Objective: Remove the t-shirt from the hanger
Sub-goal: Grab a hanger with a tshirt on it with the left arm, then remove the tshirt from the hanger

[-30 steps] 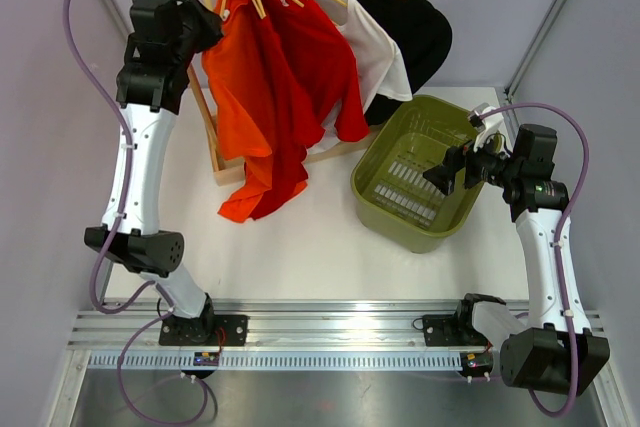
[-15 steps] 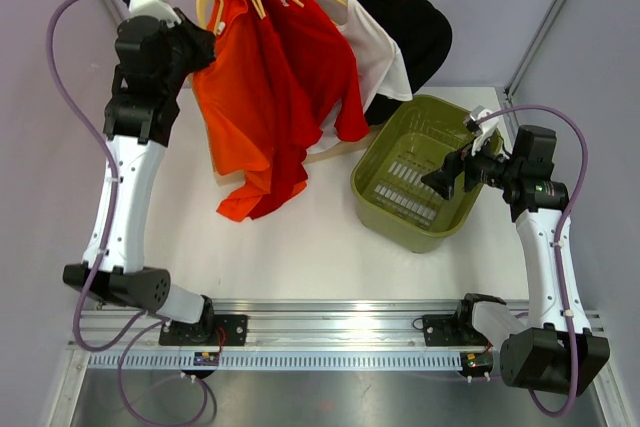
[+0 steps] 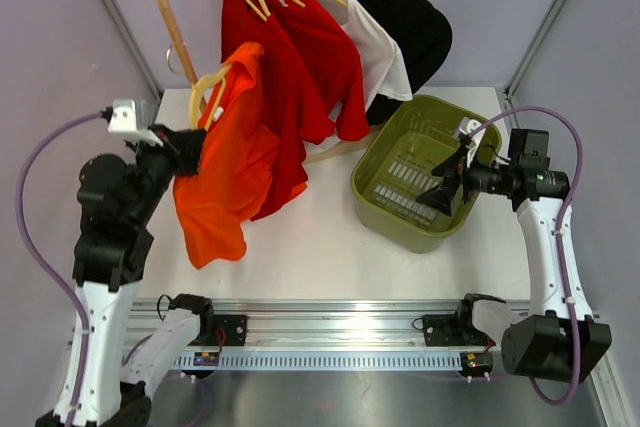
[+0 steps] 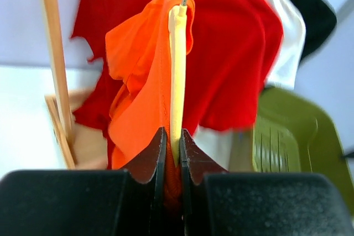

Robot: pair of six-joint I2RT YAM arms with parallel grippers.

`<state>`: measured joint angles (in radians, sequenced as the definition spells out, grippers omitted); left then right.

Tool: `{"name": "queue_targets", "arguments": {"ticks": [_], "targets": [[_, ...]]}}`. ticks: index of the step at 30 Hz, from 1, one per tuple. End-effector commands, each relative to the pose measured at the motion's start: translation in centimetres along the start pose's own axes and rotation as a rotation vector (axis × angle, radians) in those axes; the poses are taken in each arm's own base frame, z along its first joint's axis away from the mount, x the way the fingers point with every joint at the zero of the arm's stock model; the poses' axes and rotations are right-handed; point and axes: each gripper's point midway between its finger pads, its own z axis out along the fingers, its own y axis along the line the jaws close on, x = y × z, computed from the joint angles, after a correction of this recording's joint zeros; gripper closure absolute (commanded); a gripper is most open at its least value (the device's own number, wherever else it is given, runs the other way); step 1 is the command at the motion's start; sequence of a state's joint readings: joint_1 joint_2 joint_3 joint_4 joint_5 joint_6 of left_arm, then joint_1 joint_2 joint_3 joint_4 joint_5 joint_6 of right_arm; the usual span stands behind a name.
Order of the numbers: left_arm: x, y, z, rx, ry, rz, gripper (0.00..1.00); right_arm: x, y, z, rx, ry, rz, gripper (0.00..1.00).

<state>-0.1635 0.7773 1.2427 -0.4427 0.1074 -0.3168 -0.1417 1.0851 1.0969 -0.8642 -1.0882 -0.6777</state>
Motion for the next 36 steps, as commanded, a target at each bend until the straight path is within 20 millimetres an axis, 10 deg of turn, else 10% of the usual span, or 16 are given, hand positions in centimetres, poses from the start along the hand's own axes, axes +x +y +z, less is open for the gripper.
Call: {"name": "queue_targets", "arguments": {"ticks": [1,12,22,36], "targets": [[2.0,-1.7,-2.5,0.123,0.015,0.043,1.0,0.3,2.3,-0.2,-0.121,0.042,-0.042,0.01],[12.7,-4.1,-7.4,0.379,0.311,0.004,1.0,1.8,8.1,2.3,-0.359,0.141,-0.186,0.01],[16.5,-7.7,-10.0,0.683,0.455,-0.099,1.0,-0.2,10.0,3.3,-0.438,0.158,-0.22,0.01],[19.0,-11.4,-8.3,0.844,0.534,-0.122,1.0,-4.7,13.2,3.1,-0.58,0.049,-0.284,0.01]]}}
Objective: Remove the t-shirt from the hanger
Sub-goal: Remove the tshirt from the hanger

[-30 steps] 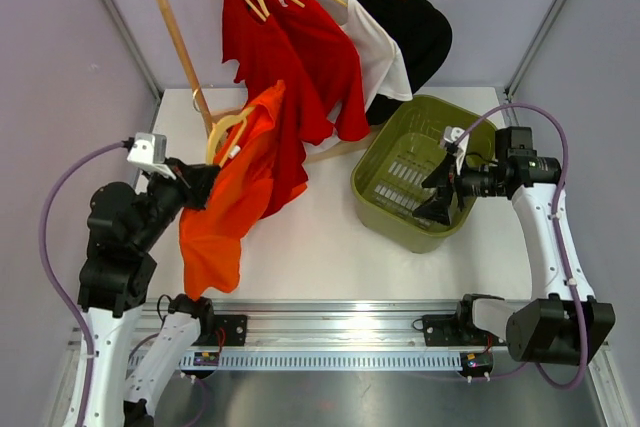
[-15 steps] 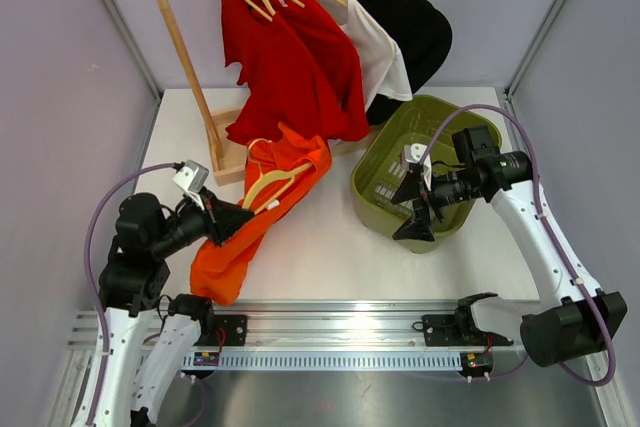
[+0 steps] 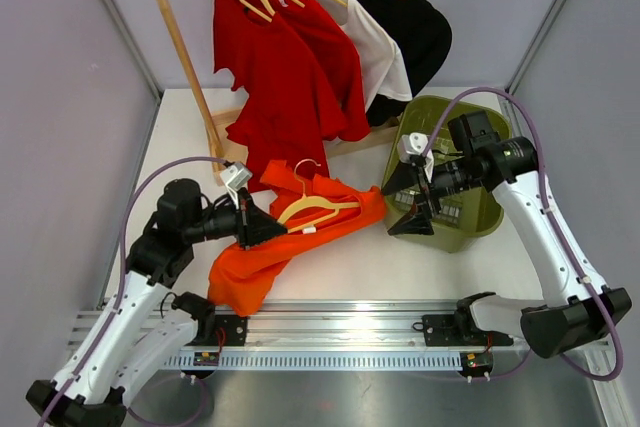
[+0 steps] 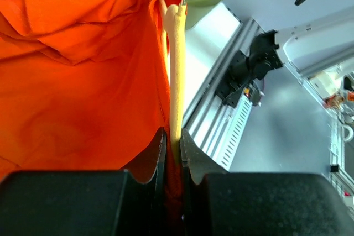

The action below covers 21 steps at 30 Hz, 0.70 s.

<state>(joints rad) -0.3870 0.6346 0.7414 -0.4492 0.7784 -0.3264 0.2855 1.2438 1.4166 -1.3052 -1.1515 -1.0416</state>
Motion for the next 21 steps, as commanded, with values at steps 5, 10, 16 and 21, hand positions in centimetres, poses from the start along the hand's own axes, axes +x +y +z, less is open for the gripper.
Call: {"name": "queue_targets", "arguments": {"ticks": [5,10,16,21], "targets": [[-2.4,-2.0,0.9,0.093,-0.041,0.091,1.0,-1.5,-0.3,2.5,-0.093,-0.033,-0.068,0.0],[-2.6,-2.1,0.6,0.08,-0.037,0.107,1.0,-2.6,-1.6,4.8,-0.098,-0.023,-0.092,0.01],[-3.4,-1.3,-0.5,-0.025,-0.058,0.155,1.0,-4.9,-3.1,7.3,-0.129,-0.035,-0.133,0.02],[-4.7,-1.5,-1.9,-0.09,-0.118,0.213,1.0,-6.1,-4.8,8.4,-0.134,-0.04,-0.129,0.04]]}}
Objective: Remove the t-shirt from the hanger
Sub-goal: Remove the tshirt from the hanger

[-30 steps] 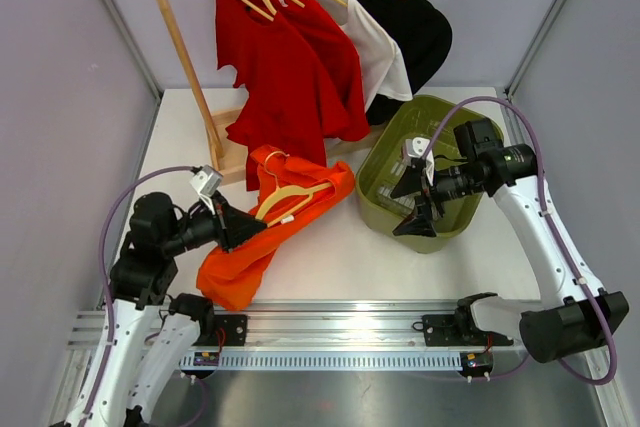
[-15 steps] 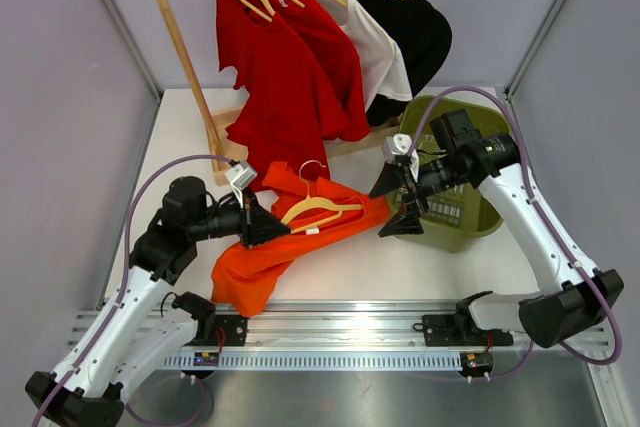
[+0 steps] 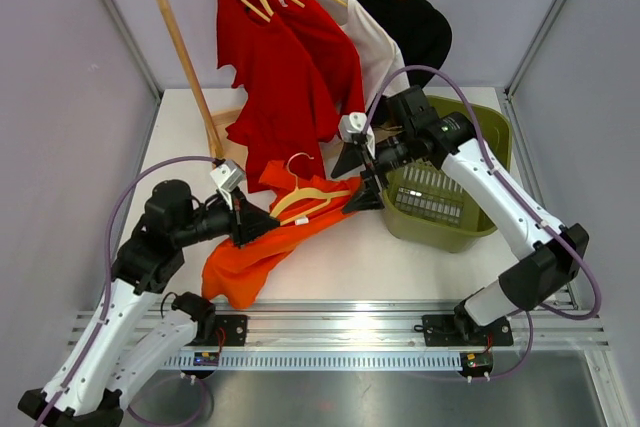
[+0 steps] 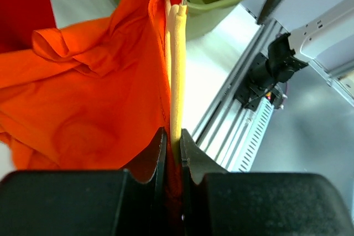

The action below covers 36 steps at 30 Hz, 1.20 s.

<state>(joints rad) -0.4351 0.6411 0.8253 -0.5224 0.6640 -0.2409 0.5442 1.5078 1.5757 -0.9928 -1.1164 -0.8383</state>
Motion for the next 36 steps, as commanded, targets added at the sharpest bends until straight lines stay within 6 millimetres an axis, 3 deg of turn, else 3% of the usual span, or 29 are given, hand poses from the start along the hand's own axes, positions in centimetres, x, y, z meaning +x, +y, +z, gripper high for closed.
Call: {"name": "queue_targets", "arguments": {"ticks": [1,7,11,18,21,27,36], "targets": [[-3.5,-1.2,-1.6,-0.022,-0.113,0.114,1.0,-3.2,-1.1,0.3,0.012,-0.039,-0.072,0.04],[-4.2,-2.0,-1.8,0.007,-0.131,0.131,1.0,-4.0,-0.1,3.2,-0.082,-0.024,-0.082,0.08],[-4.7,-2.6,-2.0,0.03,-0.15,0.14,1.0,-4.3,0.0,4.1,-0.111,-0.026,-0.077,0.13],[-5.1,-3.0,-1.8,0.051,-0.168,0.141,1.0,-4.9,0.5,4.9,-0.142,-0.042,-0.05,0.36],[-5.5,-3.1,-1.7,0.061,-0.183,0.143,1.0,-4.8,0.5,5.4,-0.155,-0.045,-0.033,0.41],[-6.1,-3.6,-1.9,0.08,-0.207,0.152,1.0,-4.6,0.7,6.1,-0.183,-0.045,-0.019,0.43],[-5.8,-3.4,-1.9,0.069,-0.206,0.151,1.0,-5.1,0.9,6.0,-0.189,-0.054,-0.019,0.66]]}}
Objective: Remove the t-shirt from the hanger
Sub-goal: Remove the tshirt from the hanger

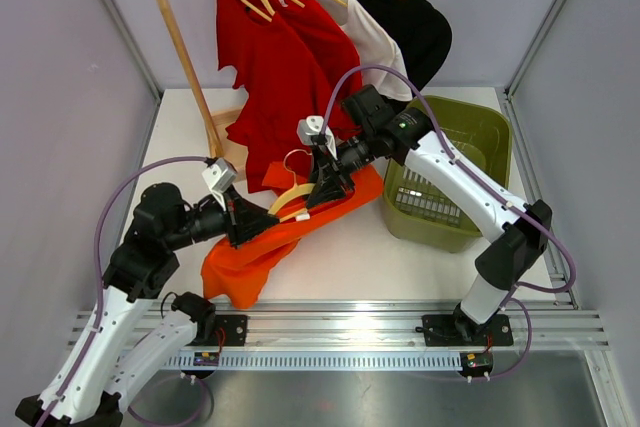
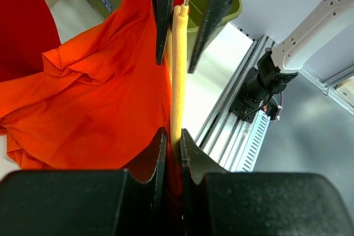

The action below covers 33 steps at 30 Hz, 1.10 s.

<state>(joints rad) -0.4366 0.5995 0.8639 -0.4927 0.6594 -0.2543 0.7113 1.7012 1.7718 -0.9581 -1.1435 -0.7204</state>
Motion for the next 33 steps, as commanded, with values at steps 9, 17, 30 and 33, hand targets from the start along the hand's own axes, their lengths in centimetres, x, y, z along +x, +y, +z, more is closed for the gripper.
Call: {"name": "queue_targets", "arguments": {"ticks": [9,17,30,33], "targets": [[-3.7,-1.7,-0.4,0.054,-0.111,0.104,1.0,-2.4,0.6,-0.3,0.005,-0.022,-0.05,0.87],[-4.2,-1.2,0.1,0.04,-0.044,0.135,0.52,-0.1,-1.0,-1.3,0.099,0.141,0.01,1.0],[-5.6,-1.2,1.0,0.069,0.011,0.155,0.21,0.7,0.5,-1.2,0.082,0.206,-0.023,1.0],[-4.9,-0.8,1.8,0.087,0.044,0.146,0.23,0.7,0.8,-1.0,0.072,0.207,-0.027,1.0]]}}
